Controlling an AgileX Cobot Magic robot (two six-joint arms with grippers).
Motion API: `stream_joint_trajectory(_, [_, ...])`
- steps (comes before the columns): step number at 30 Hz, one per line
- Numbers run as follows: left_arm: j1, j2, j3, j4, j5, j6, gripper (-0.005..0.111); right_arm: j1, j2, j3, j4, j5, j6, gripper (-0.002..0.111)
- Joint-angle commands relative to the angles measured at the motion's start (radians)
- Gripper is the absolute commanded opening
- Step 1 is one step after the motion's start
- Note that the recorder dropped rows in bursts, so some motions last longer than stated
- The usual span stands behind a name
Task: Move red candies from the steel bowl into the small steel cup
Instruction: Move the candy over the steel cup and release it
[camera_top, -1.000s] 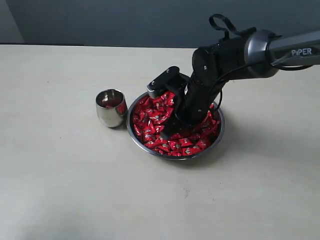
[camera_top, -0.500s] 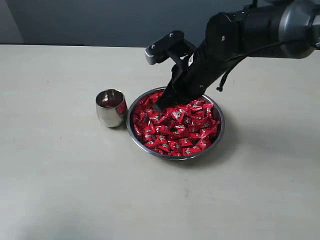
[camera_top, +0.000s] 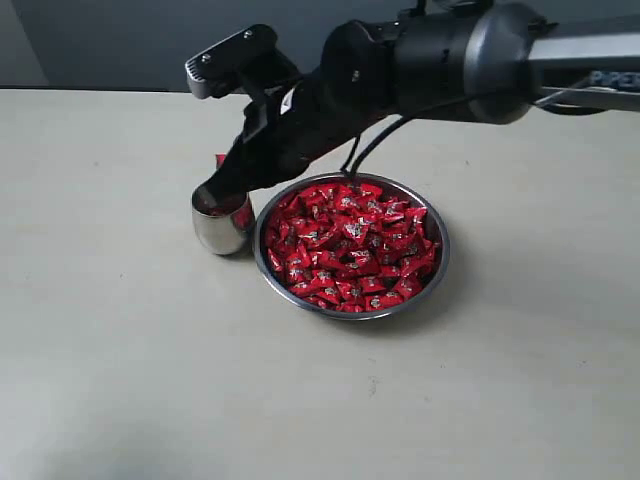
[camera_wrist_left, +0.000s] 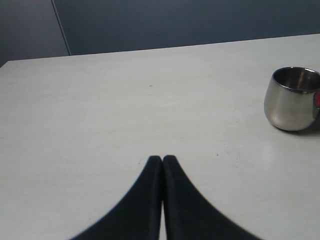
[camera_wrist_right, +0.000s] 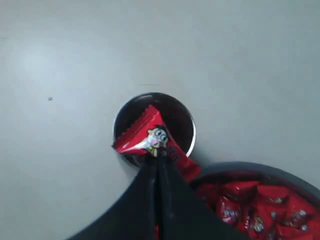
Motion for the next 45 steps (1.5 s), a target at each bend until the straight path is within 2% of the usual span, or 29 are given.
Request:
stream_joint_trajectory(1, [-0.005,-0.005,-0.008,0.002,-0.005,-0.003,0.000,0.006,0.092,-0.105,0.020,0.034,-0.005,-0.001])
stream_joint_trajectory(5, [-0.005,-0.005,-0.008,0.002,-0.005,-0.003,0.000,0.006,0.165,-0.174,0.020,0.100,-0.005,-0.001])
stream_joint_trajectory(11, [-0.005,-0.005,-0.008,0.002,-0.005,-0.003,0.000,0.012,0.220,-0.214,0.027,0.106,-0.005,-0.001])
stream_joint_trajectory(36, [-0.005,-0.005,-0.008,0.002,-0.005,-0.003,0.000,0.012,0.229,-0.216,-0.037,0.076,0.090,0.000])
stream_joint_trajectory(42, [-0.005,-0.005,-0.008,0.002,-0.005,-0.003,0.000,0.012,0.224,-0.216,-0.050,0.076,0.090,0.031])
stream_joint_trajectory(45, [-0.005,-0.005,-0.008,0.002,-0.005,-0.003,0.000,0.012,0.197,-0.216,-0.068,0.076,0.090,0.036])
